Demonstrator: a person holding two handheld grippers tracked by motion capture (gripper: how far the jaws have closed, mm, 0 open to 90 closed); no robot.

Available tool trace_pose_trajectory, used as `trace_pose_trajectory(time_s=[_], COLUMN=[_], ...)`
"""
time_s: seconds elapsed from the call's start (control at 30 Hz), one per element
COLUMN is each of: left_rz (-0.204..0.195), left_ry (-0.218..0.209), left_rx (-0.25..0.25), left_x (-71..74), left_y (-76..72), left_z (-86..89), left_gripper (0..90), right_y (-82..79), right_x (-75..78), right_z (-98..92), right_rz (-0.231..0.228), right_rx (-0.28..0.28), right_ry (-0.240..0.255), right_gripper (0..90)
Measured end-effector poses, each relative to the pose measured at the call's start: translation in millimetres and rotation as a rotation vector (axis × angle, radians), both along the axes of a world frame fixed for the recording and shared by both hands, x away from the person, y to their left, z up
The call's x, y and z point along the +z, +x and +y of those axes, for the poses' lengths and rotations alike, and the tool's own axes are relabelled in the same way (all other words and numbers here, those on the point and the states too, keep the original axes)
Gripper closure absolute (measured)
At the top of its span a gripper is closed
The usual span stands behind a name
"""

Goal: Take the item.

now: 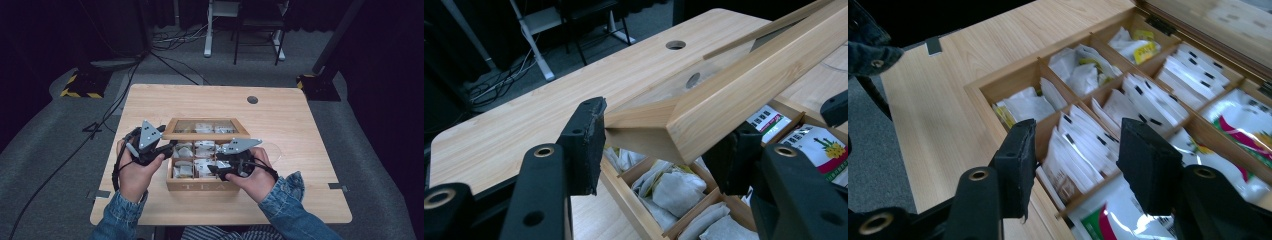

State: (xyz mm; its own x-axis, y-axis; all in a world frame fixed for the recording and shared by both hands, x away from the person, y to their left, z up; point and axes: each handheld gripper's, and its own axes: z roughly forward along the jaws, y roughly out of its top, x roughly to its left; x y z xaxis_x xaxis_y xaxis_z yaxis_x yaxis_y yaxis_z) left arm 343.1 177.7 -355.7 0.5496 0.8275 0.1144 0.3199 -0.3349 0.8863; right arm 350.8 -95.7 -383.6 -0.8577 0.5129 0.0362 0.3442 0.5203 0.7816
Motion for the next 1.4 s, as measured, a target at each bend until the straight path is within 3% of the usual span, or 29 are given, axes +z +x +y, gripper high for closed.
trace_pose_trajectory(time_s=[0.3,0.47,0.67,0.83,0.9,1.4], left_rz=[-0.003,-0.003,-0.008,-0.002,-0.004,-0.001], left_ry=[-0.01,-0.017,-0.015,-0.02,-0.012,-0.02], left_rx=[0.0,-0.002,-0.004,0.001,-0.001,-0.007], left_x=[-0.1,-0.1,-1.2,-2.2,-2.7,-4.2], left_y=[0.7,1.4,0.9,-0.1,0.2,1.2], left_z=[0.6,1.0,1.6,0.5,1.0,1.6], left_gripper=[46.5,46.4,46.3,46.1,46.0,45.2], right_y=[0.9,1.6,-1.3,-2.3,-3.9,6.6], right_x=[-3.8,-7.4,-10.9,-14.9,-17.7,-42.3], right_z=[24.3,33.3,51.3,65.6,71.9,85.3], right_rz=[0.027,0.063,0.049,0.029,0.012,0.068], right_rx=[0.05,0.034,0.052,0.083,0.038,0.059], right_ry=[0.016,0.028,0.021,0.018,0.026,-0.033], right_gripper=[50.3,49.7,49.5,43.1,41.3,63.2])
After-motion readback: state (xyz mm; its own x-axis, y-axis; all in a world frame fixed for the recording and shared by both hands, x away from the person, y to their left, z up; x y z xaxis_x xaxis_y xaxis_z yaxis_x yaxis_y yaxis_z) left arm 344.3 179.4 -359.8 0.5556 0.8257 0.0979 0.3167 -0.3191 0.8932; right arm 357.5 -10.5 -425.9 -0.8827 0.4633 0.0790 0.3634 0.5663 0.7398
